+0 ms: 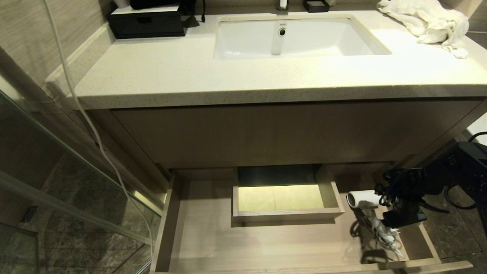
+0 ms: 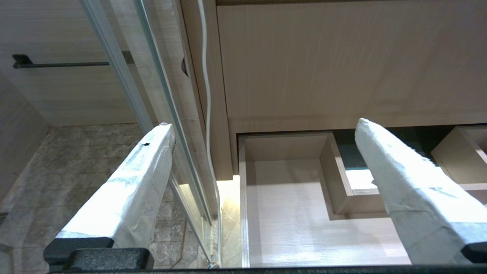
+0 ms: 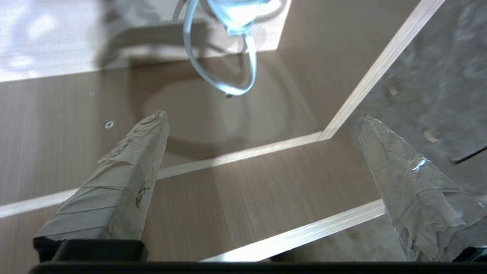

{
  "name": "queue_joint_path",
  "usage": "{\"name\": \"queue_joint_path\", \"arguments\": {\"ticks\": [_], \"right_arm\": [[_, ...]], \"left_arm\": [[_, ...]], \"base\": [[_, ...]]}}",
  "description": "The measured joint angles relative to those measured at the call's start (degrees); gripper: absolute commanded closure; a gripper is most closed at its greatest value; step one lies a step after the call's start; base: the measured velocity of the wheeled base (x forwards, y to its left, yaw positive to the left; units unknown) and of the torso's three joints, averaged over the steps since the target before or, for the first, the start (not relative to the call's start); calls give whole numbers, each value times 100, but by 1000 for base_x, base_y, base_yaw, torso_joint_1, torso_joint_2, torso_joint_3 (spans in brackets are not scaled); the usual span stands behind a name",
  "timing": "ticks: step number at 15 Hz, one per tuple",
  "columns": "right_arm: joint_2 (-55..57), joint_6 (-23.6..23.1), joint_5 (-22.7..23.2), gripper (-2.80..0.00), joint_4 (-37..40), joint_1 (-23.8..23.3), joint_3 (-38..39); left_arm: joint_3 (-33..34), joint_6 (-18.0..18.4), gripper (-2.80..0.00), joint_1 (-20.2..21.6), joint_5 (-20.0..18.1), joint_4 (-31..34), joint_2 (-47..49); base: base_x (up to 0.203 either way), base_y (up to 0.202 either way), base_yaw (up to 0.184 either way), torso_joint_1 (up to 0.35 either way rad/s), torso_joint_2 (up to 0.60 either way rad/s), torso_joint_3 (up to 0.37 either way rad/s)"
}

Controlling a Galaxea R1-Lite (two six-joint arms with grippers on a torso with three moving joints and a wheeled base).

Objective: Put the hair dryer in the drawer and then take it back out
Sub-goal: Take the hairdryer out

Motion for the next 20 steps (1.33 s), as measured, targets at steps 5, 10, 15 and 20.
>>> {"name": "queue_joint_path", "arguments": {"ticks": [5,10,15,20], "right_arm": [[-37,0,97,-280,64,-232,142],[-91,-10,67,-280,59,-444,27],[-80,-20,139,-280,217,-643,-13],[-52,-61,805,-280,433,-623,-124]], "left_arm": [[0,0,-280,-5,0,2,0],[0,0,-280,-5,1,0,0],[0,0,-280,-7,0,2,0],[0,0,-280,-5,2,2,0]], "base": [[0,0,0,0,0,0],[0,0,0,0,0,0],[0,0,0,0,0,0],[0,0,0,0,0,0]]}}
